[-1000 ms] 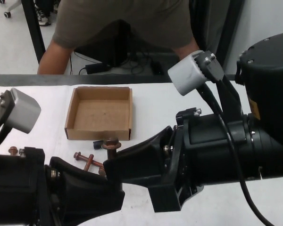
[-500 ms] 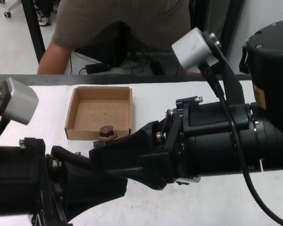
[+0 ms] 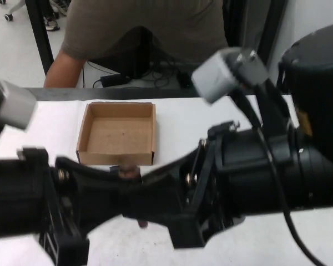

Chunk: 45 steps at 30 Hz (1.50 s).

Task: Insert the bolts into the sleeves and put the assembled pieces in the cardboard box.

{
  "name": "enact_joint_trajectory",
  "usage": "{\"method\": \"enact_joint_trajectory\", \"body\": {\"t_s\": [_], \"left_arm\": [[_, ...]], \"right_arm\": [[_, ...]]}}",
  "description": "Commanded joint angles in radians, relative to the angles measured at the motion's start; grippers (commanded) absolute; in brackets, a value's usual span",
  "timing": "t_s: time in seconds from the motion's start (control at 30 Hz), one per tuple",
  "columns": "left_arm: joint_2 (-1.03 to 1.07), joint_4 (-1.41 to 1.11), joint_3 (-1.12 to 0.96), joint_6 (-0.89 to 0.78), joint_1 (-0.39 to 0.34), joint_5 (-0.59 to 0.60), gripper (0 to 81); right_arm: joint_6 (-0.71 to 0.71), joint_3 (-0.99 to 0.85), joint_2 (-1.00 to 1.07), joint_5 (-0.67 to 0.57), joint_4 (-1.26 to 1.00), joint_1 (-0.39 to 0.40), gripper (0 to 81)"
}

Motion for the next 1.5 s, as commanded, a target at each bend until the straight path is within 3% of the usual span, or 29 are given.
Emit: {"method": "enact_joint_trajectory", "body": {"t_s": [0.0, 0.3, 0.53, 0.67, 0.8, 0.9, 1.03, 1.2, 1.37, 1.47], "left_arm": [[-0.005, -0.059, -0.016, -0.004, 0.0, 0.0, 0.8], [-0.005, -0.059, -0.016, 0.002, 0.0, -0.005, 0.8], [0.027, -0.089, -0.016, 0.083, 0.006, -0.178, 0.8], [0.135, -0.166, -0.021, 0.087, 0.06, -0.147, 0.8], [0.308, -0.211, -0.069, 0.087, 0.174, -0.116, 0.8], [0.449, -0.222, -0.146, 0.087, 0.263, -0.075, 0.8], [0.652, -0.222, -0.286, 0.09, 0.358, -0.068, 0.8], [0.896, -0.218, -0.478, 0.102, 0.409, -0.025, 0.8], [1.106, -0.159, -0.671, 0.102, 0.409, -0.023, 0.8], [1.207, -0.111, -0.753, 0.102, 0.407, -0.023, 0.8]], "right_arm": [[-0.01, -0.001, -0.001, 0.014, 0.009, 0.005, 43.8], [-0.007, -0.023, -0.01, -0.006, 0.05, 0.005, 43.8], [-0.015, -0.026, -0.09, -0.014, 0.14, 0.005, 43.8], [-0.025, -0.026, -0.145, -0.009, 0.238, -0.016, 43.8], [-0.046, -0.026, -0.195, 0.043, 0.347, -0.073, 43.1], [-0.098, -0.026, -0.222, 0.059, 0.428, -0.126, 30.5], [-0.18, -0.026, -0.228, 0.059, 0.479, -0.194, 0.6], [-0.255, -0.026, -0.225, 0.061, 0.472, -0.241, 0.4], [-0.375, -0.026, -0.225, 0.071, 0.463, -0.252, 0.4], [-0.375, -0.026, -0.225, 0.14, 0.461, -0.252, 0.4]]}}
